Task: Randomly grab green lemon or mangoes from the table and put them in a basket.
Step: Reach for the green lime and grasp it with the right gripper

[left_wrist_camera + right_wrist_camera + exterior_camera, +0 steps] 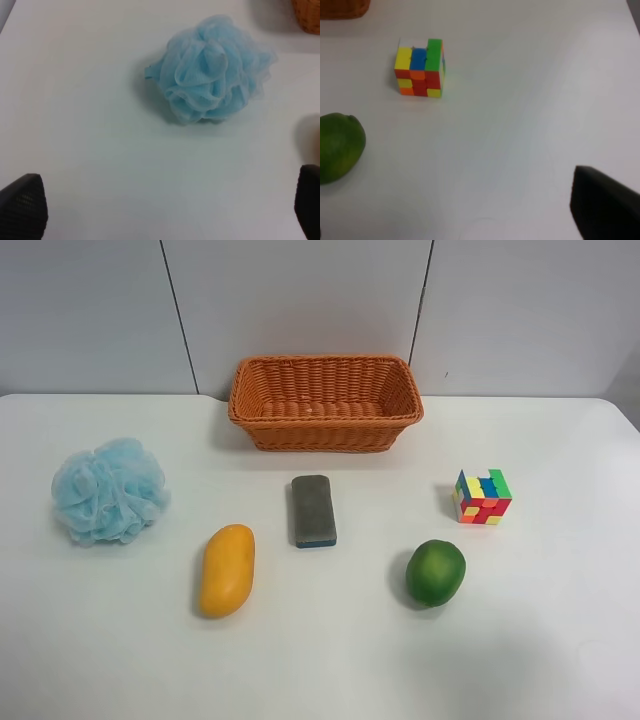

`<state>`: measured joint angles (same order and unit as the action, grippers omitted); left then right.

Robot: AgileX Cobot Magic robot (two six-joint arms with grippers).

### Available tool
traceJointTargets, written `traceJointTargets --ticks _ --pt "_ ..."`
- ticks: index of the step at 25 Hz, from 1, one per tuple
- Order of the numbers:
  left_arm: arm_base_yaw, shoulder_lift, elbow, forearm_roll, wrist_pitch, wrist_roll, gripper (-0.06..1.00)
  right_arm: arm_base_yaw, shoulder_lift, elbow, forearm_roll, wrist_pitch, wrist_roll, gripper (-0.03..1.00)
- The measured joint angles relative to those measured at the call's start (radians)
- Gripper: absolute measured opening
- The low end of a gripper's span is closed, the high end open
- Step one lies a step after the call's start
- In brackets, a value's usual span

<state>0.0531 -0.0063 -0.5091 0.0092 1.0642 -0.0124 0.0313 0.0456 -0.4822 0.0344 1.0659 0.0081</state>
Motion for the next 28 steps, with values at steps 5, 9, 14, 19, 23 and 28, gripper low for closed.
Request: traceJointTargets --ticks 5,9,14,19,23,28 --pt "0.0 0.0 0.0 0.0 0.0 0.0 0.99 0.0 0.144 -0.127 0.034 0.011 -0.008 0.99" --pt "0.0 0.0 0.0 0.0 0.0 0.0 0.99 0.0 0.383 -0.293 0.09 0.067 0.026 0.99" --pt "0.0 0.0 0.0 0.0 0.0 0.0 0.99 0.0 0.622 -0.436 0.147 0.072 0.043 0.99" --pt "0.0 0.0 0.0 0.0 0.0 0.0 0.99 0.012 0.792 -0.494 0.161 0.055 0.066 0.99" --pt "0.0 0.0 0.0 0.0 0.0 0.0 0.99 0.097 0.928 -0.564 0.152 0.016 0.079 0.99" --pt "0.0 0.0 0.0 0.0 0.0 0.0 0.99 0.313 1.134 -0.705 0.043 -0.02 0.204 0.99"
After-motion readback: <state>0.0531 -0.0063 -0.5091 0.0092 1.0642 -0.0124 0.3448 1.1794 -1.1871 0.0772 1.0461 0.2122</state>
